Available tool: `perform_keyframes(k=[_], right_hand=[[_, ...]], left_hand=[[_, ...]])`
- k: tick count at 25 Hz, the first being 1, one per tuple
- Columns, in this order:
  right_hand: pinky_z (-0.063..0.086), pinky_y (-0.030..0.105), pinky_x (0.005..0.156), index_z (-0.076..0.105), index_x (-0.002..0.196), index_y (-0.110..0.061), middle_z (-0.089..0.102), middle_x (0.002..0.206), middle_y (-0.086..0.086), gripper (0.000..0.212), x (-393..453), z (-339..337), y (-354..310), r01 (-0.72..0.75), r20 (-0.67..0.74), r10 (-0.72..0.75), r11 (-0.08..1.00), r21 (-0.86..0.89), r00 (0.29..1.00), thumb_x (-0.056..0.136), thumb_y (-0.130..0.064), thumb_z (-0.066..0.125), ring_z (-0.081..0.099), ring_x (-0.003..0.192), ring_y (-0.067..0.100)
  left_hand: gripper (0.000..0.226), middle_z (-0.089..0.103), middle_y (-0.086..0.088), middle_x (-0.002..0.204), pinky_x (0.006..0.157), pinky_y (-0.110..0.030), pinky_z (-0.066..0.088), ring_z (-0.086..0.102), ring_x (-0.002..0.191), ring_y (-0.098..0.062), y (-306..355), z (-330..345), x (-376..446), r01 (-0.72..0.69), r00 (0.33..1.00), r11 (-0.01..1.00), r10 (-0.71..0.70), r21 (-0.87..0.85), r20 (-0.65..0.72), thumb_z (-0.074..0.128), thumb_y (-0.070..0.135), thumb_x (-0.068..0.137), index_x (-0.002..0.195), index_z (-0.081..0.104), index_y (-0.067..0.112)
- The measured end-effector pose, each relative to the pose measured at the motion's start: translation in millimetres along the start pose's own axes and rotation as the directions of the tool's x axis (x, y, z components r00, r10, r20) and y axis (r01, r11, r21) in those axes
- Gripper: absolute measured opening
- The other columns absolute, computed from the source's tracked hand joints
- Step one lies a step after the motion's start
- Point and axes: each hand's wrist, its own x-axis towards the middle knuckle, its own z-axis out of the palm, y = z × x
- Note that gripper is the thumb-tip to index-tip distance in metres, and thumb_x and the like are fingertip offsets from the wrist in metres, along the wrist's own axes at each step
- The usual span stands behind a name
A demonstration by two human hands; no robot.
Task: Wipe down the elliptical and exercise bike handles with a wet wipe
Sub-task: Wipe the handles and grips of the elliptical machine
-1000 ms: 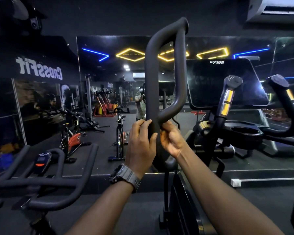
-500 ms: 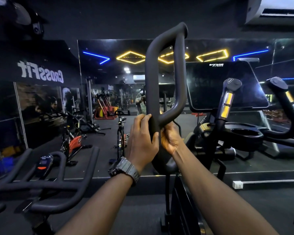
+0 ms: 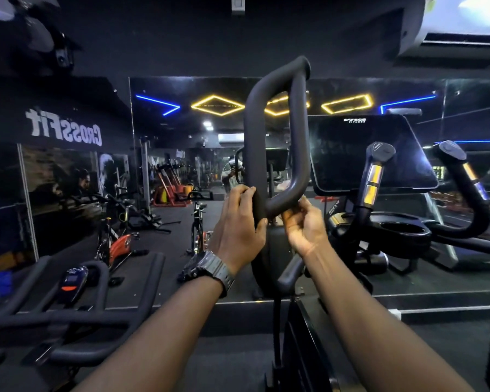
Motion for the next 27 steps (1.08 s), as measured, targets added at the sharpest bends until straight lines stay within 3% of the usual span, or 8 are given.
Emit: perform_keyframes(k=[4,10,12,15,17,19,22,27], right_hand=[[0.046,0.038,0.107,0.055,0.132,0.002,0.06,0.13,0.02,0.038,0.6,3.8,-18.5,0.073,-0.074,-0.076,0.996,-0.043,0.994,0.098,-0.015,0.054,0.06,0.12,0.027],[0.057,0.04,0.089,0.068,0.115,-0.007,0.069,0.098,0.01,0.022,10.4,38.2,-52.0,0.236,-0.059,-0.276,0.9,-0.367,0.959,0.098,-0.018,0.057,0.068,0.089,0.021],[0.059,0.043,0.087,0.072,0.107,-0.016,0.072,0.102,0.007,0.018,18.6,54.4,-65.8,0.274,-0.04,-0.396,0.701,-0.659,0.918,0.099,-0.023,0.057,0.07,0.095,0.023],[0.055,0.026,0.086,0.072,0.111,-0.019,0.071,0.104,-0.003,0.02,15.7,51.2,-59.0,0.32,0.148,-0.653,0.152,-0.935,0.743,0.096,-0.026,0.061,0.065,0.095,0.01],[0.049,0.018,0.082,0.071,0.111,-0.012,0.068,0.105,0.002,0.019,15.6,55.7,-57.5,0.382,0.413,-0.713,-0.217,-0.898,0.566,0.094,-0.018,0.064,0.059,0.093,0.009],[0.051,0.027,0.084,0.07,0.107,-0.009,0.067,0.101,0.006,0.016,22.6,69.7,-58.0,0.45,0.649,-0.602,-0.47,-0.759,0.466,0.092,-0.013,0.064,0.059,0.09,0.013],[0.05,0.025,0.086,0.071,0.108,-0.008,0.07,0.102,0.005,0.018,30.3,102.6,-47.6,0.553,0.757,-0.402,-0.519,-0.652,0.515,0.091,-0.014,0.066,0.063,0.094,0.014],[0.054,0.03,0.083,0.073,0.103,-0.008,0.068,0.098,0.006,0.017,8.9,87.7,-11.5,0.571,0.762,-0.374,-0.508,-0.645,0.529,0.086,-0.009,0.07,0.063,0.09,0.017]], left_hand=[[0.061,0.041,-0.01,0.144,0.112,-0.03,0.029,0.038,0.135,-0.025,0.6,-2.3,12.6,0.007,1.0,1.0,-0.007,0.002,-0.004,0.071,0.015,0.086,0.14,0.046,0.003],[0.061,0.039,-0.006,0.143,0.102,-0.027,0.034,0.04,0.13,-0.022,0.5,-1.0,20.4,-0.004,1.0,0.999,0.004,0.049,0.0,0.071,0.018,0.085,0.14,0.046,0.008],[0.059,0.039,-0.003,0.14,0.097,-0.024,0.037,0.043,0.126,-0.019,-0.3,-3.2,24.6,-0.006,1.0,0.999,0.006,0.04,0.0,0.071,0.022,0.086,0.139,0.047,0.011],[0.054,0.04,-0.002,0.138,0.095,-0.025,0.039,0.044,0.124,-0.019,-0.7,-4.7,26.0,-0.006,1.0,1.0,0.006,0.022,-0.014,0.07,0.022,0.087,0.136,0.049,0.013],[0.052,0.042,-0.002,0.136,0.097,-0.026,0.041,0.044,0.122,-0.018,-1.7,-4.4,27.9,-0.013,1.0,1.0,0.013,0.009,-0.017,0.071,0.021,0.086,0.133,0.05,0.013],[0.047,0.044,-0.001,0.131,0.096,-0.03,0.048,0.047,0.116,-0.017,-1.6,-4.1,32.7,-0.015,0.999,1.0,0.015,-0.016,-0.031,0.071,0.021,0.086,0.128,0.052,0.012],[0.042,0.048,-0.004,0.127,0.095,-0.034,0.049,0.049,0.112,-0.018,0.6,-6.0,38.9,0.002,0.998,0.998,-0.005,-0.059,-0.058,0.07,0.018,0.086,0.124,0.054,0.009],[0.06,0.043,-0.004,0.137,0.102,-0.042,0.047,0.05,0.121,-0.023,-6.4,-4.9,47.3,0.036,0.999,0.991,-0.035,-0.133,0.009,0.071,0.015,0.084,0.138,0.045,0.011]])
